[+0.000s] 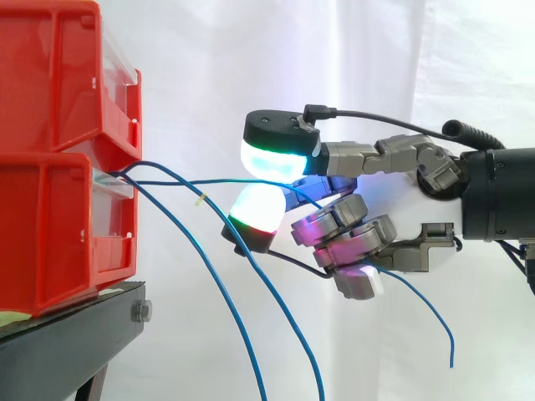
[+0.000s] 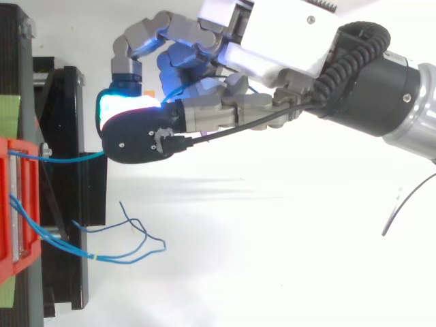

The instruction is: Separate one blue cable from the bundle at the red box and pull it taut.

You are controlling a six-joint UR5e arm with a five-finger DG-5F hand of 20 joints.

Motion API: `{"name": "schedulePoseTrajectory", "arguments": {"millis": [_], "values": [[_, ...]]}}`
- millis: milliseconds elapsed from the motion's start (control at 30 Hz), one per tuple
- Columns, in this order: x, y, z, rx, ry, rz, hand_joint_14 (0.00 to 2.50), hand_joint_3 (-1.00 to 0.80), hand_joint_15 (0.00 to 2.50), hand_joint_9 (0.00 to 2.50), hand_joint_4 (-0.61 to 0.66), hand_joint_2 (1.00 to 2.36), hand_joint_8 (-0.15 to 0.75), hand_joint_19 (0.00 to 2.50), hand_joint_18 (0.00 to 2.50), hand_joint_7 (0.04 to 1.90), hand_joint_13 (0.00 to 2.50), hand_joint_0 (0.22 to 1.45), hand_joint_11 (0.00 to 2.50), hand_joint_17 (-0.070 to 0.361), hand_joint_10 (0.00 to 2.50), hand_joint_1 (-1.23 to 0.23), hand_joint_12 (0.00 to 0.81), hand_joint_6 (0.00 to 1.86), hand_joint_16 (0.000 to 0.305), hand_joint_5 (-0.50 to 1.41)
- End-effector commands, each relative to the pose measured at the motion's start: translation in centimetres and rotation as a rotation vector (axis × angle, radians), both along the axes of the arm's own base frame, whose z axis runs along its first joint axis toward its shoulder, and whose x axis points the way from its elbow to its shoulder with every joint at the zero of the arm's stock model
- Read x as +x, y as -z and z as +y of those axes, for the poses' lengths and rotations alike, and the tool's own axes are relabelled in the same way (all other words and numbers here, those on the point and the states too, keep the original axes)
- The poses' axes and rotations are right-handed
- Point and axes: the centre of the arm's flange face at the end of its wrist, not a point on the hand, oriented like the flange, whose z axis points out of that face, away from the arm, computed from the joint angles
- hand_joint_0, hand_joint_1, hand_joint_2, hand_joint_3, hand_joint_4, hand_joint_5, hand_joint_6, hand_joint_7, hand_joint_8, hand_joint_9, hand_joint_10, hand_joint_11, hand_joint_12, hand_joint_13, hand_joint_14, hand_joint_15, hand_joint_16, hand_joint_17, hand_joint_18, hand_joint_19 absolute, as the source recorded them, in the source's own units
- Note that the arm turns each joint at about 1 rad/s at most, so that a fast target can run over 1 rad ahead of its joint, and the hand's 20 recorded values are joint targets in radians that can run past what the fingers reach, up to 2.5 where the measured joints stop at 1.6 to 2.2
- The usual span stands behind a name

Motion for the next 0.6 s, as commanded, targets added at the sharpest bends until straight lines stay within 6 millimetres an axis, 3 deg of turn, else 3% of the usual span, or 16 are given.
{"name": "schedulePoseTrajectory", "arguments": {"millis": [0, 367, 567], "values": [[0.2, -0.1, 0.2, 0.003, 0.0, -0.02, 2.5, -0.26, 1.99, 0.64, 0.22, 1.02, 0.499, 0.61, 1.81, 1.1, 1.35, 0.62, 2.5, 0.139, 2.5, -0.65, 0.622, 0.87, 0.062, -0.23], [0.1, 0.1, 1.2, 0.0, -0.017, 0.0, 2.5, -0.5, 1.98, 0.62, 0.24, 1.0, 0.494, 0.57, 1.82, 1.1, 1.34, 0.55, 2.5, 0.139, 2.5, -0.55, 0.61, 0.88, 0.062, -0.23], [0.1, 0.1, 1.8, -0.002, -0.025, 0.001, 2.5, -0.5, 1.99, 0.62, 0.23, 1.0, 0.491, 0.55, 1.83, 1.08, 1.34, 0.52, 2.5, 0.14, 2.5, -0.69, 0.606, 0.88, 0.062, -0.23]]}}
